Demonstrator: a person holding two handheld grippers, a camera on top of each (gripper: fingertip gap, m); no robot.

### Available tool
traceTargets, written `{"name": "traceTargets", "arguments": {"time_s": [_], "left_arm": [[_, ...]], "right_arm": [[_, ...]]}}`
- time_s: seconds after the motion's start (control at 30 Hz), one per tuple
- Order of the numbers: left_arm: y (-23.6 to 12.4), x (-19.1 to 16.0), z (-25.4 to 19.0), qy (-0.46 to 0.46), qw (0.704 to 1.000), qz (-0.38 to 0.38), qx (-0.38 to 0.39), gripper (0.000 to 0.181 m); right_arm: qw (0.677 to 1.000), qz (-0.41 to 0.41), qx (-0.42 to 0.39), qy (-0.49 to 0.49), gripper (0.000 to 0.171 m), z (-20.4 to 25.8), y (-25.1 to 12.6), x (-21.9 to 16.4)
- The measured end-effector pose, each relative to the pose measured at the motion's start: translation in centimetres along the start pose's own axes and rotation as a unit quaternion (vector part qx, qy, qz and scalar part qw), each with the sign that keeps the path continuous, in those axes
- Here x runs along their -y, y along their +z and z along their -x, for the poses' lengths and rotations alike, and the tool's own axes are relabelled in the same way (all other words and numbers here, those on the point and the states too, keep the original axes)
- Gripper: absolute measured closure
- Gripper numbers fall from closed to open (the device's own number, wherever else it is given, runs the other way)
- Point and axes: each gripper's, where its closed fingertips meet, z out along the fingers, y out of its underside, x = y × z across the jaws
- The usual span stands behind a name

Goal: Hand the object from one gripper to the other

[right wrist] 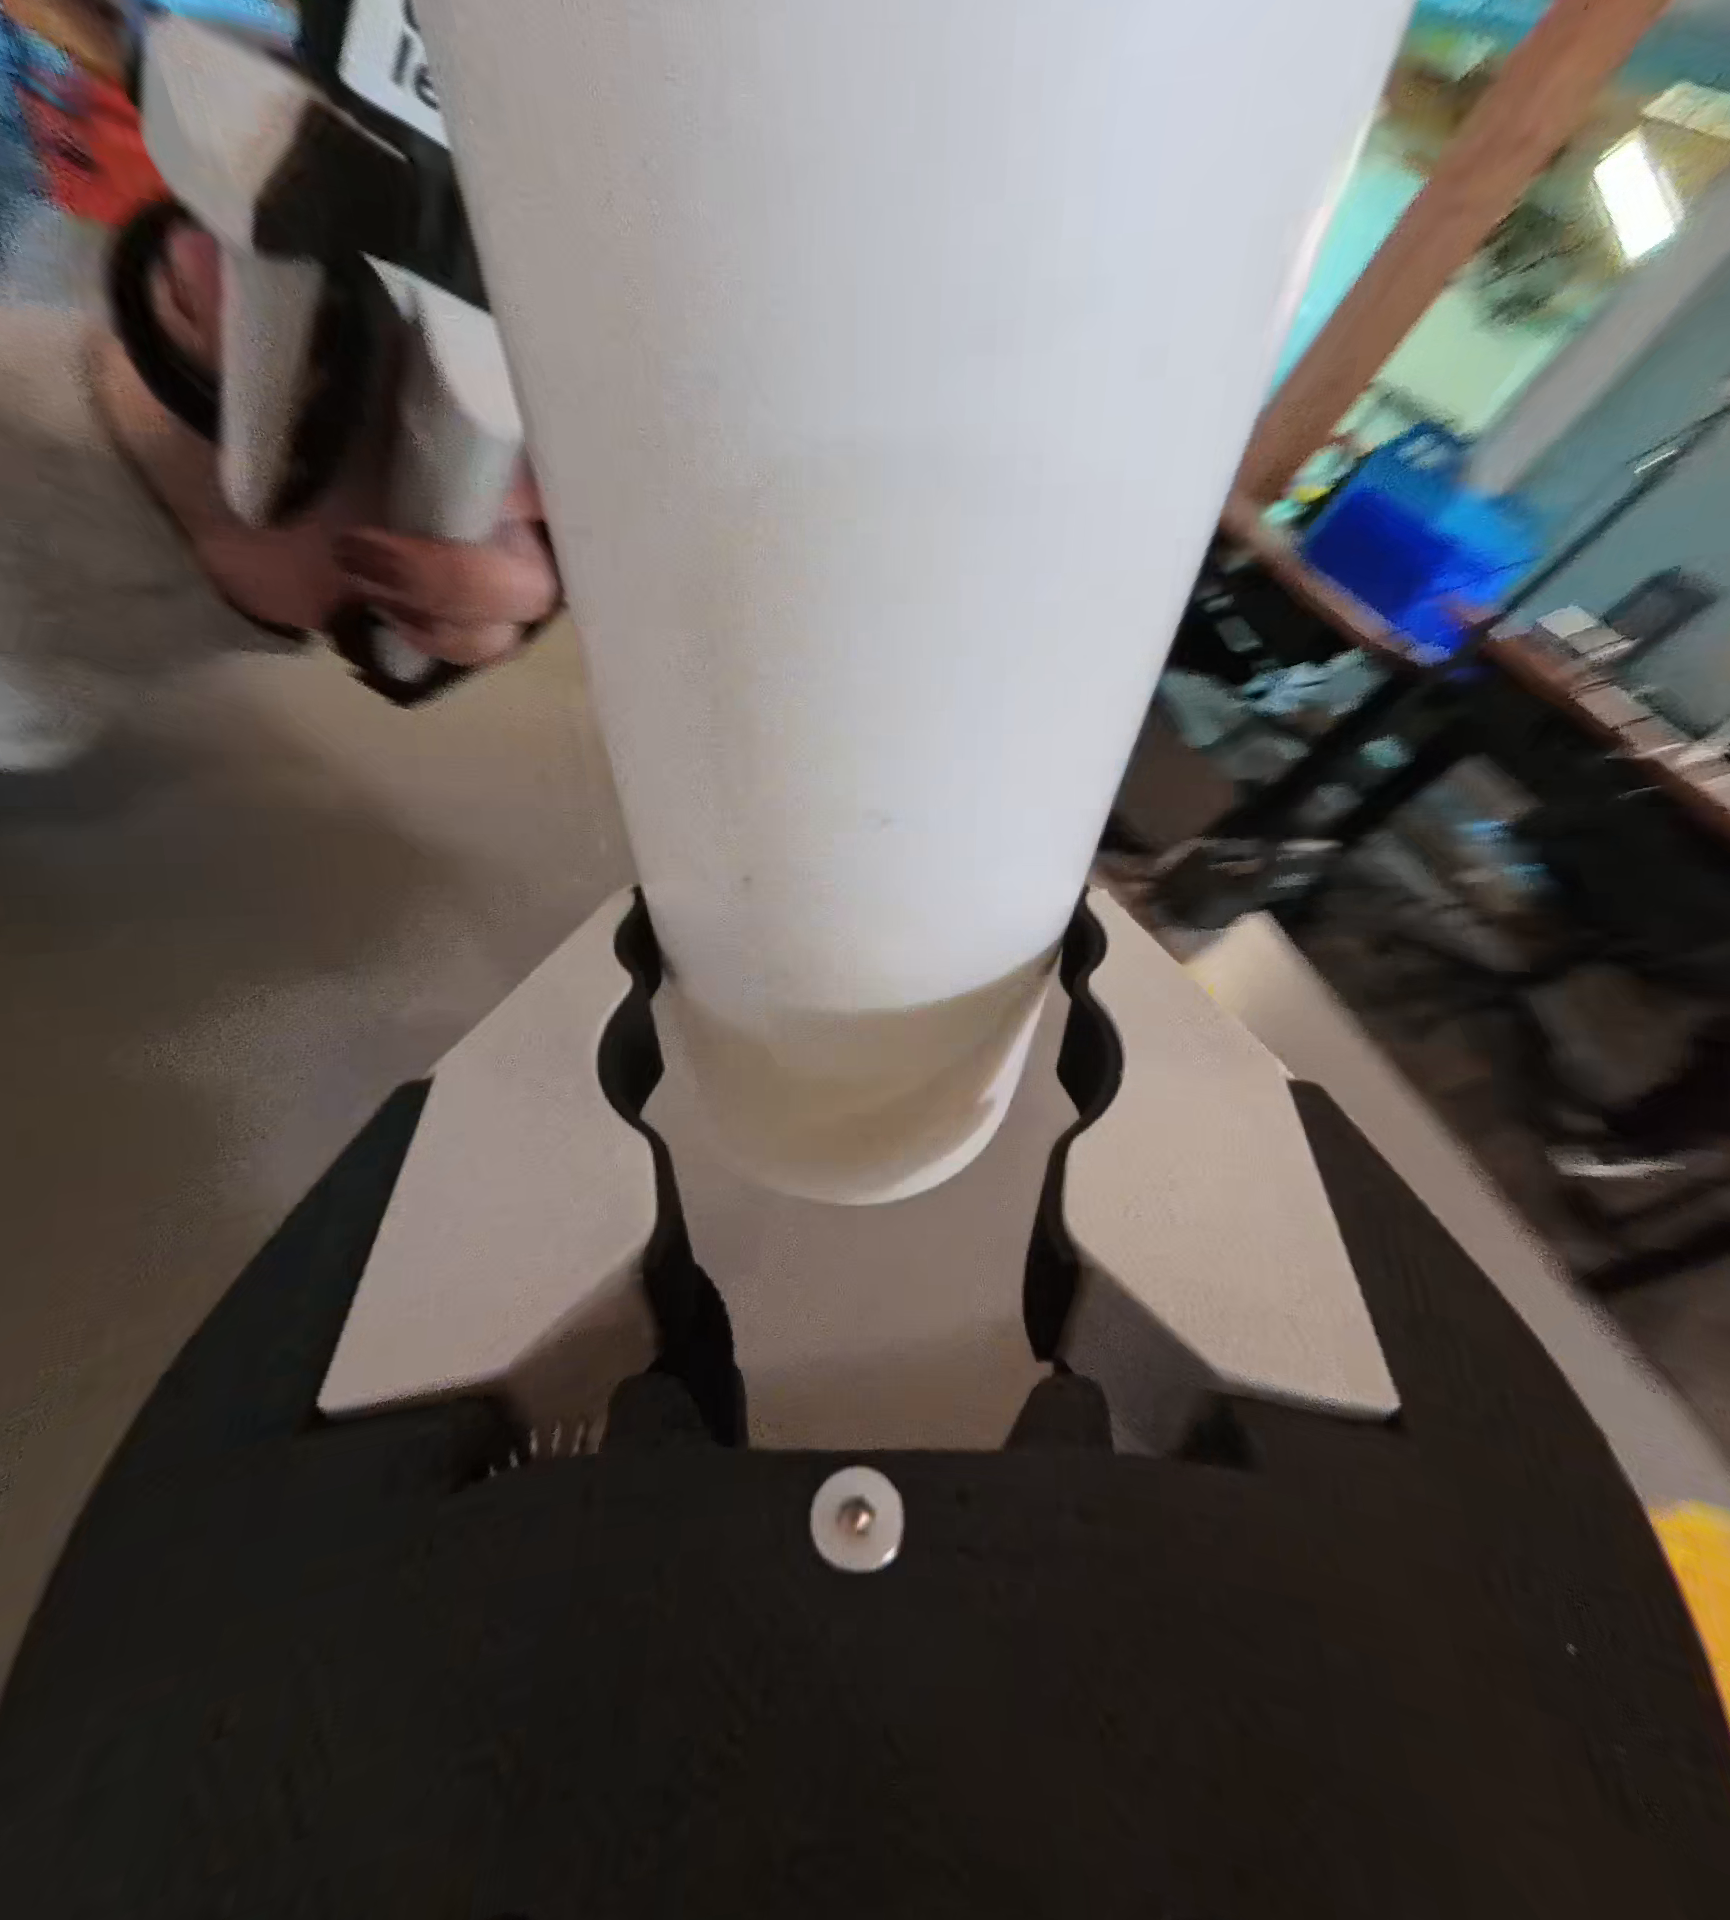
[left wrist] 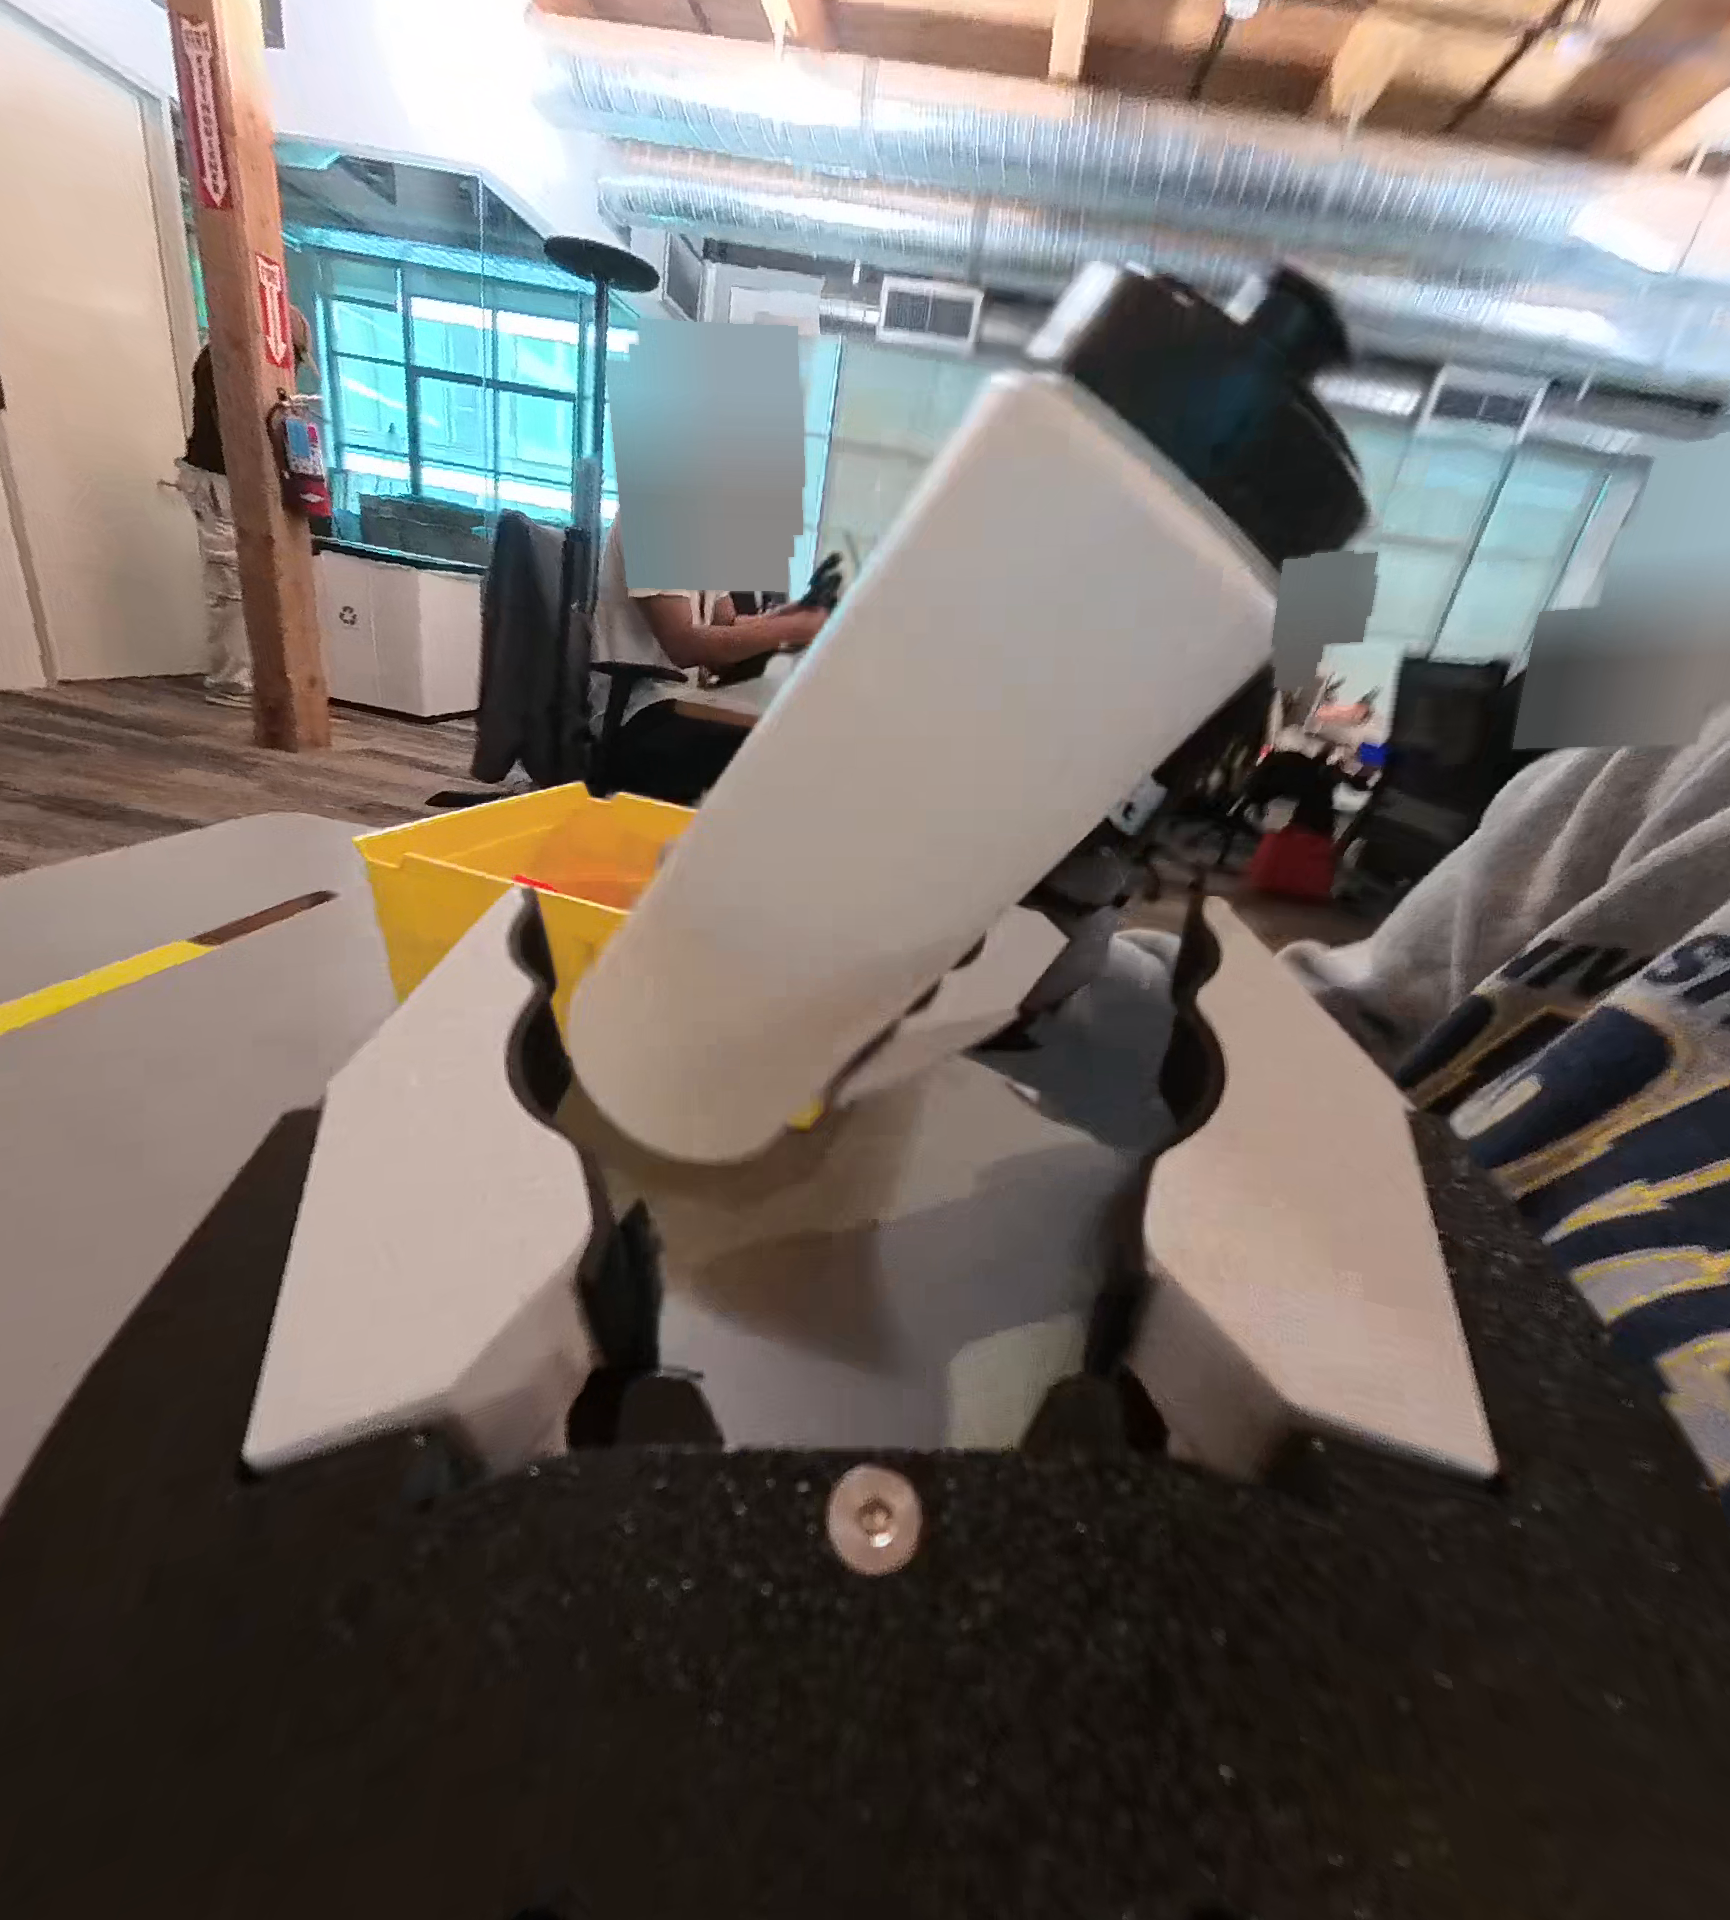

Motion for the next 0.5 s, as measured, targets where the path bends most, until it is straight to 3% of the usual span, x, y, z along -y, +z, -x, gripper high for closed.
{"name": "traceTargets", "arguments": {"time_s": [0.1, 0.23, 0.4, 0.5], "left_arm": [[-1.3, 1.2, 0.2, -0.105, 0.992, -0.053, -0.038, 0.066], [-1.7, 1.0, 0.6, -0.292, 0.945, -0.079, -0.122, 0.057], [0.3, -1.3, -1.0, -0.425, 0.879, -0.01, -0.218, 0.033], [1.9, -3.4, -2.3, -0.435, 0.869, 0.059, -0.229, 0.029]], "right_arm": [[0.981, 0.007, -0.11, -0.161, 0.093, -3.3, -1.4, 1.7], [0.893, 0.018, -0.212, -0.396, 0.093, -5.7, -2.6, 3.8], [0.778, 0.012, -0.217, -0.589, 0.093, -5.3, -2.1, 4.0], [0.733, 0.016, -0.184, -0.655, 0.093, -4.6, -1.4, 2.9]]}}
